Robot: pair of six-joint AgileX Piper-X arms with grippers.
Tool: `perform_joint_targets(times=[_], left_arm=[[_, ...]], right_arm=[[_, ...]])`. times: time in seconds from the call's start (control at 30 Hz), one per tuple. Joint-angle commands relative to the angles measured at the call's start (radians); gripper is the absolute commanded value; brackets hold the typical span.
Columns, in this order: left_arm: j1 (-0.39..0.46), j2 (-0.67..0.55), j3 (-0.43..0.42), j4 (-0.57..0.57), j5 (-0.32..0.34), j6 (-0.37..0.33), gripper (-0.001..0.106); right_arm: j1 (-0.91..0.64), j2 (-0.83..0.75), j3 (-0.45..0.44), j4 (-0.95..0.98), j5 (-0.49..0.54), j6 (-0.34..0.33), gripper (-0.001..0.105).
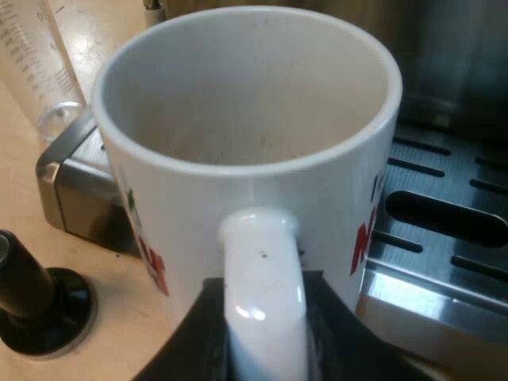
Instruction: Place mug into machine
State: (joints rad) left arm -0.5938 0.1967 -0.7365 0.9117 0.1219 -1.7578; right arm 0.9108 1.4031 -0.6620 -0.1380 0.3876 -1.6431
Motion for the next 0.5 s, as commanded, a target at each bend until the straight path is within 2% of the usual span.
perform_joint_targets(times=[0.03, 0.3, 0.5], left_arm=[[-0.005, 0.002, -0.001, -0.013, 0.009, -0.015, 0.074], [-0.005, 0.002, -0.001, -0.013, 0.009, -0.015, 0.074], [-0.005, 0.002, -0.001, -0.013, 0.026, -0.015, 0.074]], right_arm=[[0.001, -0.001, -0.026, -0.069, 0.020, -0.020, 0.000], [0.001, 0.094, -0.116, -0.069, 0.020, -0.040, 0.000], [0.001, 0.165, -0.179, -0.069, 0.058, -0.028, 0.000]])
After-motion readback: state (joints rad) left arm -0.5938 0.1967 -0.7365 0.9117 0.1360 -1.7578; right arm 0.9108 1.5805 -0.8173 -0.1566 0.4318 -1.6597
